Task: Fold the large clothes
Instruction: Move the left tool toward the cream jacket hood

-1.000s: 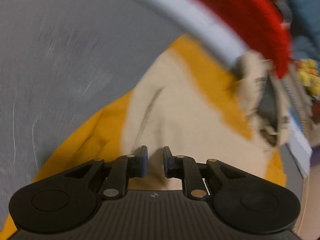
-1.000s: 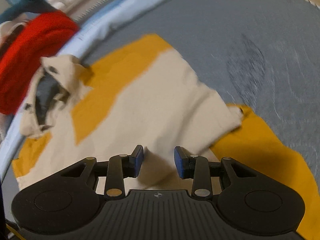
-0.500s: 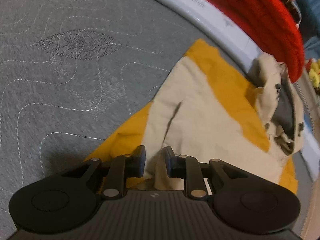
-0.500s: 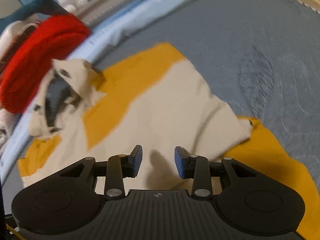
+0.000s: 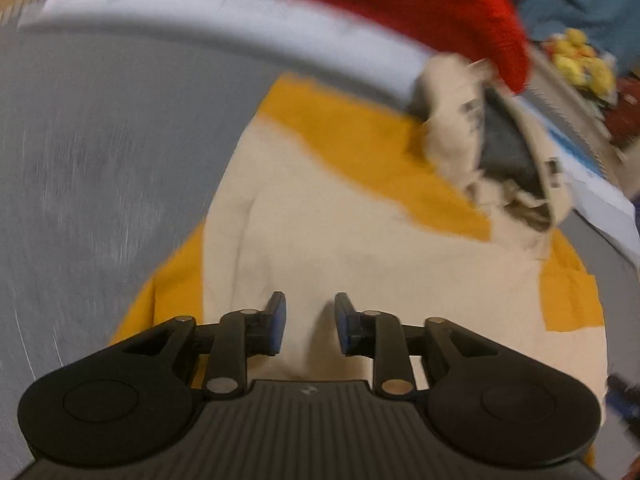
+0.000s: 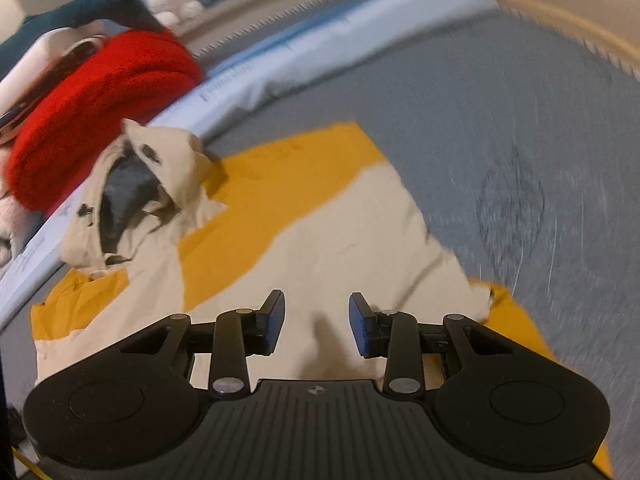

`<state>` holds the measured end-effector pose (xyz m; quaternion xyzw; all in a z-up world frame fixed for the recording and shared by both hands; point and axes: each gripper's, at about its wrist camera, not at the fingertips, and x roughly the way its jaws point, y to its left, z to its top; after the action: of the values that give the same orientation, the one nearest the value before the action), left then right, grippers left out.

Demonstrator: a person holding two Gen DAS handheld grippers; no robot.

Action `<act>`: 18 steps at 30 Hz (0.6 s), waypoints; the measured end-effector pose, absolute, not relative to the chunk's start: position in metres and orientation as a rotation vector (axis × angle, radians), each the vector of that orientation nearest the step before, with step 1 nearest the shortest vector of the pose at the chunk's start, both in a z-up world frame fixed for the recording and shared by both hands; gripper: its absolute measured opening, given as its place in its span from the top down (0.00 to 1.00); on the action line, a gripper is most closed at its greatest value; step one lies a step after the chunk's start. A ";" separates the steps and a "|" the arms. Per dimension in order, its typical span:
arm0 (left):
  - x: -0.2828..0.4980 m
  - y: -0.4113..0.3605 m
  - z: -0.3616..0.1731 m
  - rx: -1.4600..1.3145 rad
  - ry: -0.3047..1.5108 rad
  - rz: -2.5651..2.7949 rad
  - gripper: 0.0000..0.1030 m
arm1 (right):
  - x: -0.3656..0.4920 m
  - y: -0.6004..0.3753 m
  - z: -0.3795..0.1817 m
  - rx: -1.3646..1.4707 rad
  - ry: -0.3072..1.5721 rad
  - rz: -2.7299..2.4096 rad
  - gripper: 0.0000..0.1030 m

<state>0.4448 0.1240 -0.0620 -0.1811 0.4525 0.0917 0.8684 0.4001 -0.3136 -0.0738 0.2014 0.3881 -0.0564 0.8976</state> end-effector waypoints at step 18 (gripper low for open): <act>0.436 0.072 -0.047 -0.150 0.767 0.010 0.68 | 0.366 -0.314 -0.027 0.173 0.650 -0.041 0.64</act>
<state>0.4364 0.0719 -0.0473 -0.0731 0.3738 0.0047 0.9246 0.3658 -0.3145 -0.0272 0.0849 0.3189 -0.0200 0.9438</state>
